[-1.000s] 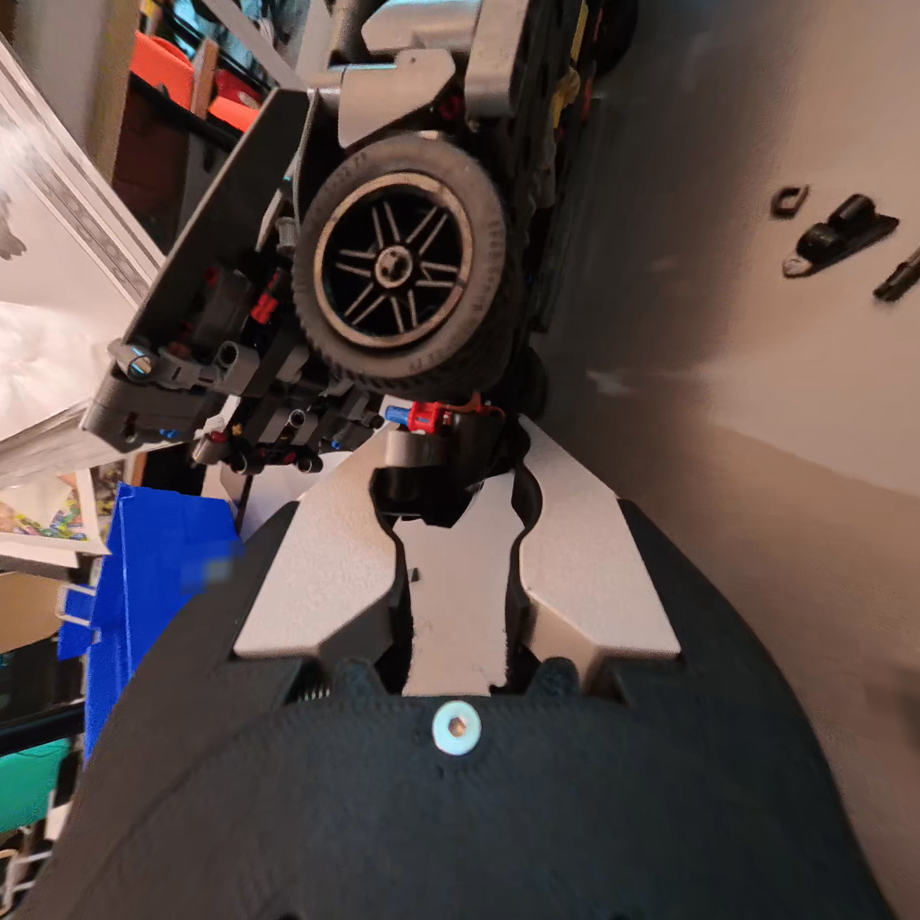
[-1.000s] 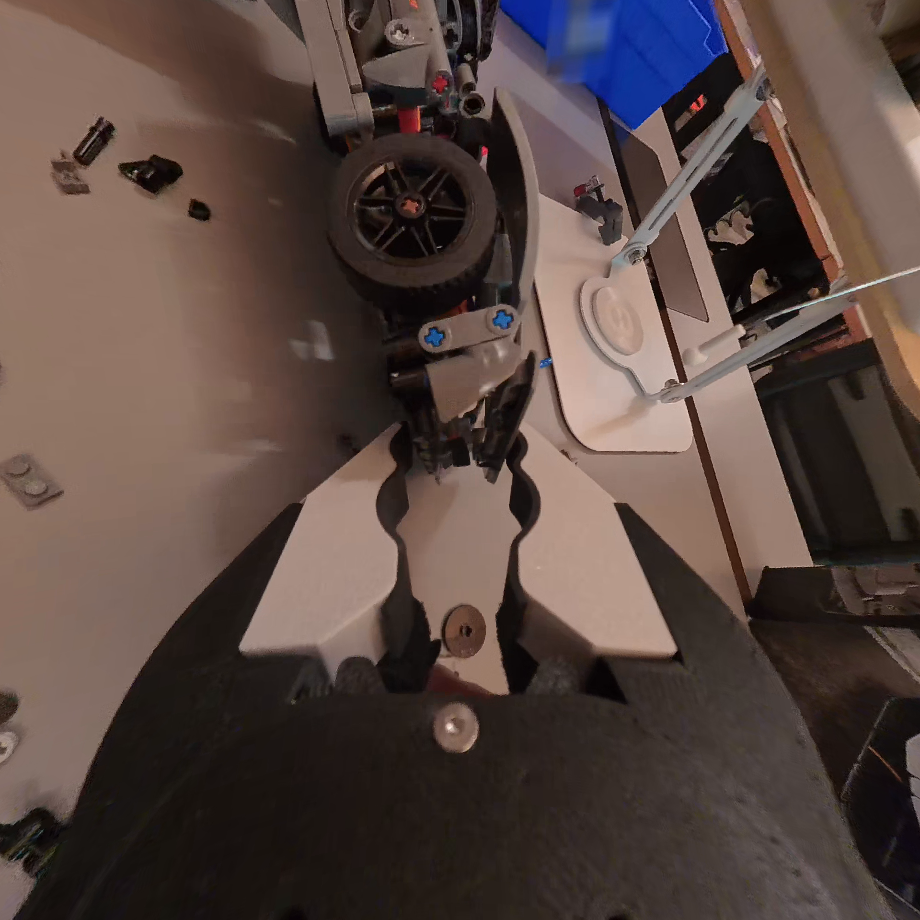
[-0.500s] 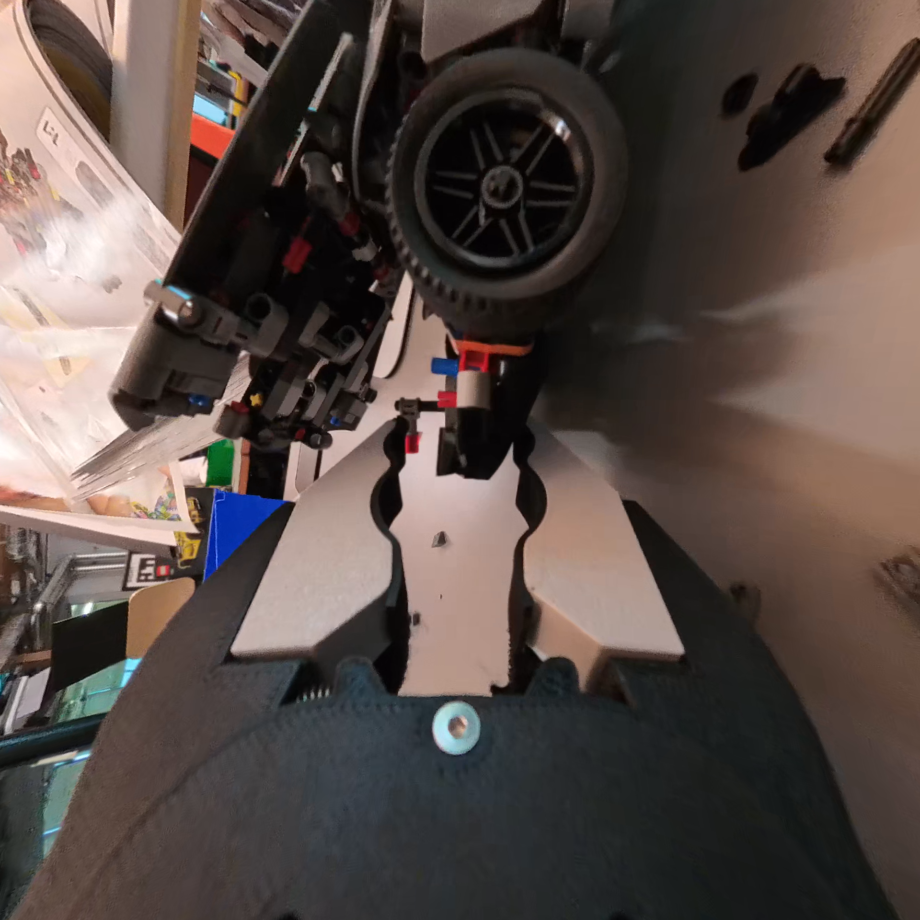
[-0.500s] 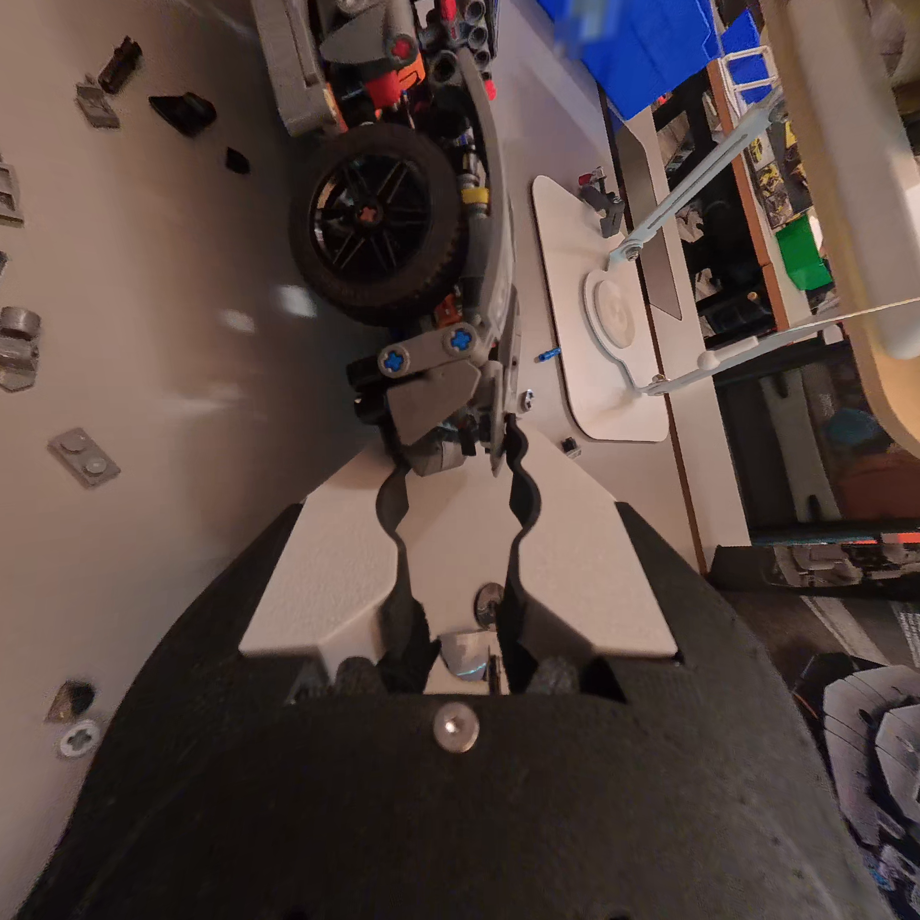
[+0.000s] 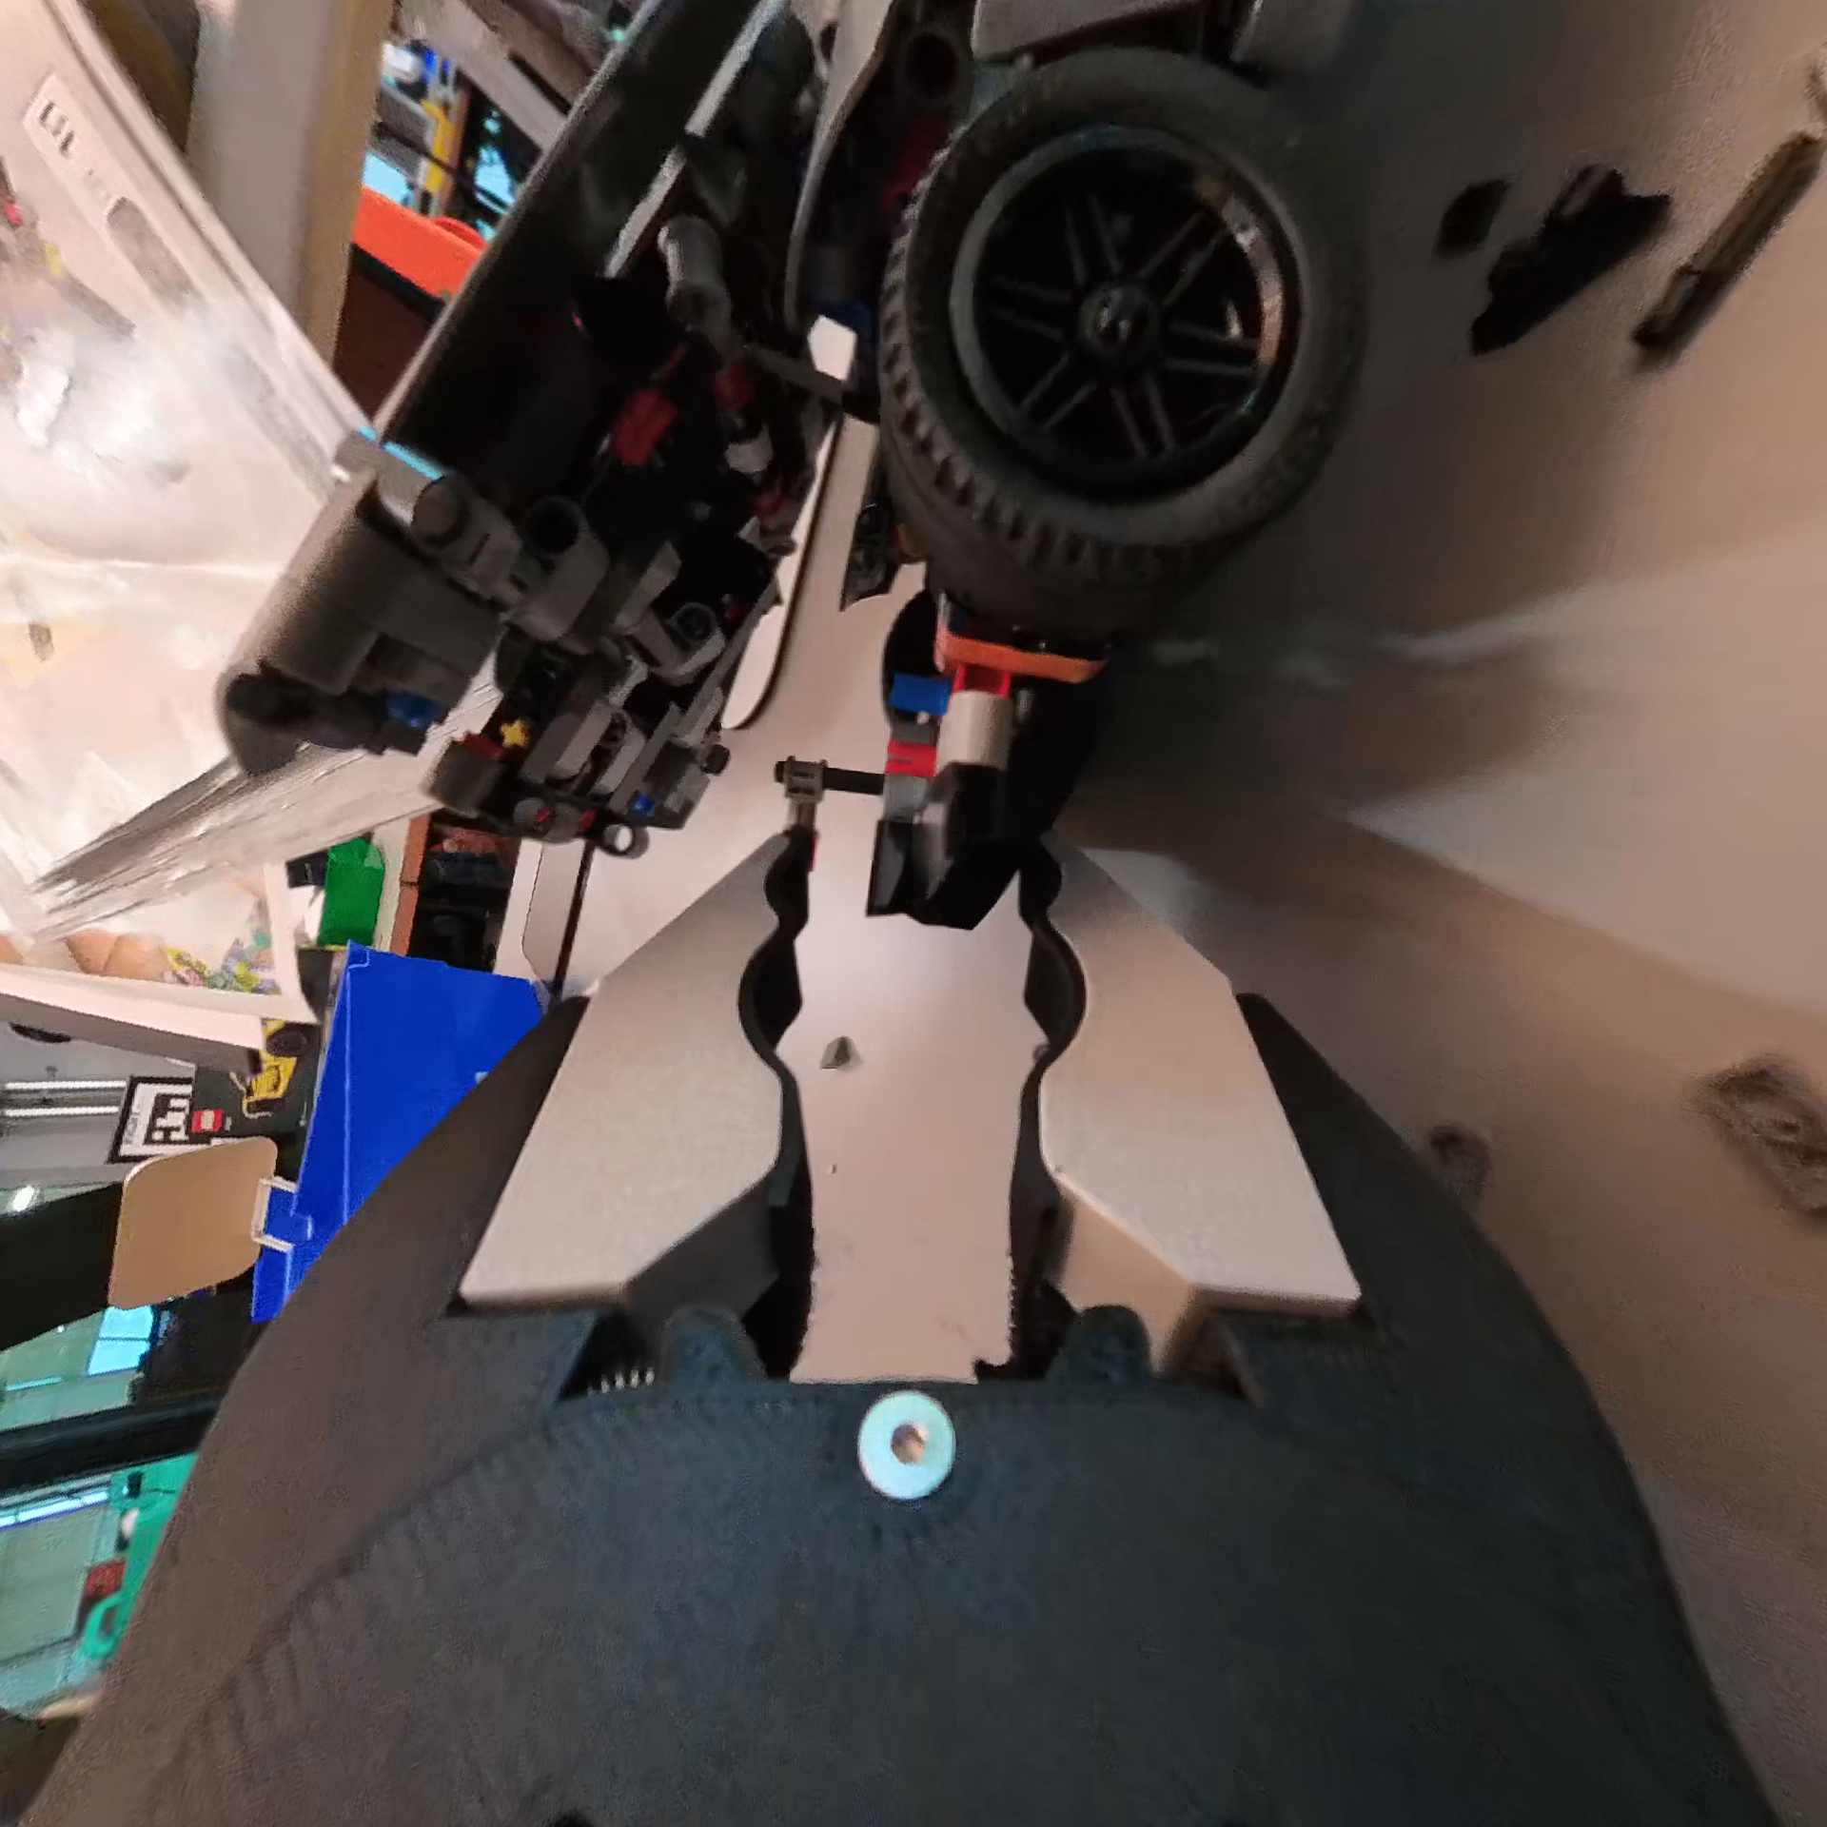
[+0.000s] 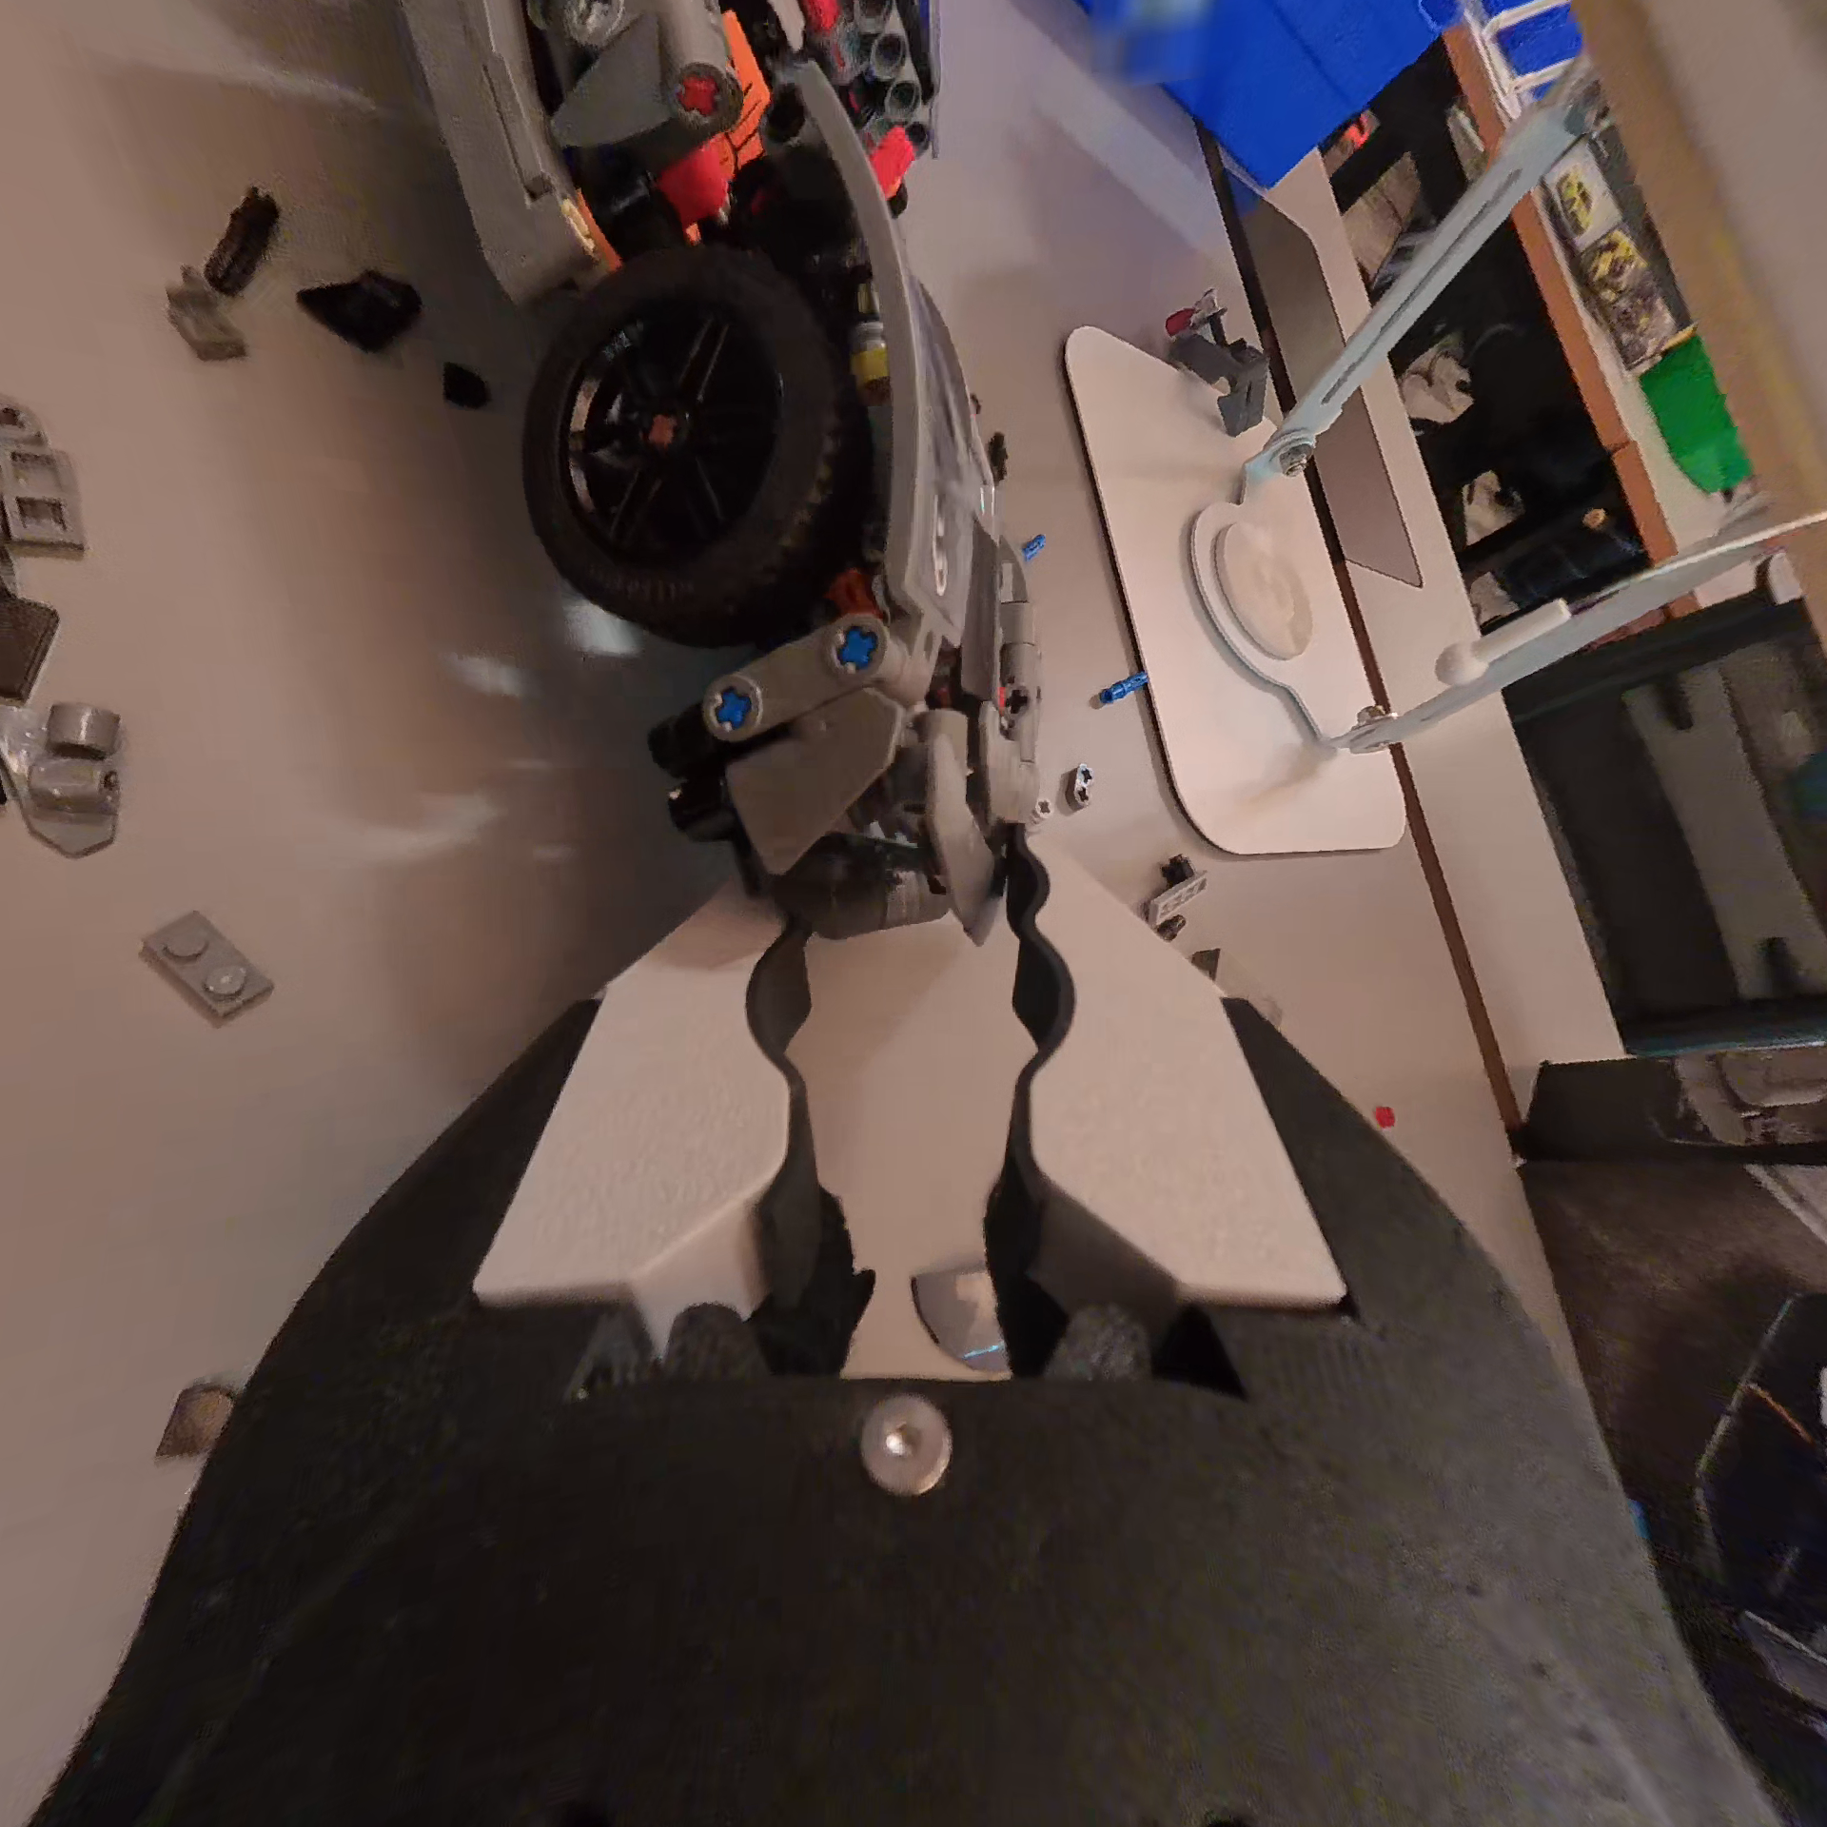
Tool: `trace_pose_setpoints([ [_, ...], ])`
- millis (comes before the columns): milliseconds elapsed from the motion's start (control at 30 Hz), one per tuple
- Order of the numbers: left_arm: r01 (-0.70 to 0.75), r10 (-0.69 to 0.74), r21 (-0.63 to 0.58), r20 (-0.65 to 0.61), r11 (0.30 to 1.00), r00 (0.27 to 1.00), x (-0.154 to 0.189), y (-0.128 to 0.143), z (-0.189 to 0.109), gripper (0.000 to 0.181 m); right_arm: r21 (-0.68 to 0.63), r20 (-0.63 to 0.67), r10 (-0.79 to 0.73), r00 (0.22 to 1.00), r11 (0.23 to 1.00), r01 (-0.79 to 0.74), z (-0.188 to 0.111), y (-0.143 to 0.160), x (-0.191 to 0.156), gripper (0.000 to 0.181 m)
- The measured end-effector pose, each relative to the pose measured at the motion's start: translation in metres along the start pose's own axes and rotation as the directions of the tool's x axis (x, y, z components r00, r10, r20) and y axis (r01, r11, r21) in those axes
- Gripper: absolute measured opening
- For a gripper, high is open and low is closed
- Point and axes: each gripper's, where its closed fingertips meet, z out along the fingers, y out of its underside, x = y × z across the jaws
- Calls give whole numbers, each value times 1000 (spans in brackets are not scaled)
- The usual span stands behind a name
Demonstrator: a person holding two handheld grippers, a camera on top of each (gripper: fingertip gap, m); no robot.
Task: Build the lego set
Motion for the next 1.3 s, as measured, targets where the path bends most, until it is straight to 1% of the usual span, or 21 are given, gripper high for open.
trace_pose_setpoints([
  [67, 42, -42, 3, -5, 999, 999, -3, 0, 2, 40, 6, 12, 39, 999, 999, -39, 0, -1, 3, 35],
  [200, 128, -128, -13, -41, 992, 991, -7, 4, 9, 55, 8, 24, 57, 998, 998, -57, 1, -1, 6, 34],
  [300, 153, -154, -27, -45, 988, 987, -10, 9, 11, 61, 10, 30, 71, 997, 997, -71, 1, -1, 6, 34],
  [400, 174, -174, -15, -71, 985, 982, -7, 9, 12, 61, 15, 35, 68, 997, 998, -68, 1, 0, 6, 34],
  [500, 161, -161, -5, -95, 987, 982, -2, 6, 13, 52, 18, 37, 72, 997, 997, -73, 0, 1, 6, 34],
  [667, 162, -159, 20, -109, 987, 981, 0, 1, 13, 53, 15, 35, 60, 998, 998, -61, -2, 4, 6, 34],
  [800, 128, -124, 32, -98, 991, 987, 2, -3, 14, 54, 10, 45, 75, 996, 997, -75, -4, 9, 5, 35],
  [1067, 191, -185, 42, -106, 981, 977, -1, -5, 15, 60, 21, 47, 103, 994, 994, -104, -5, 10, 6, 35],
  [1200, 200, -194, 46, -115, 979, 974, 0, -6, 16, 54, 30, 49, 127, 991, 991, -129, -5, 10, 8, 35],
  [1300, 227, -221, 34, -133, 973, 966, 1, -3, 18, 56, 26, 47, 120, 992, 992, -122, -5, 10, 8, 35],
])
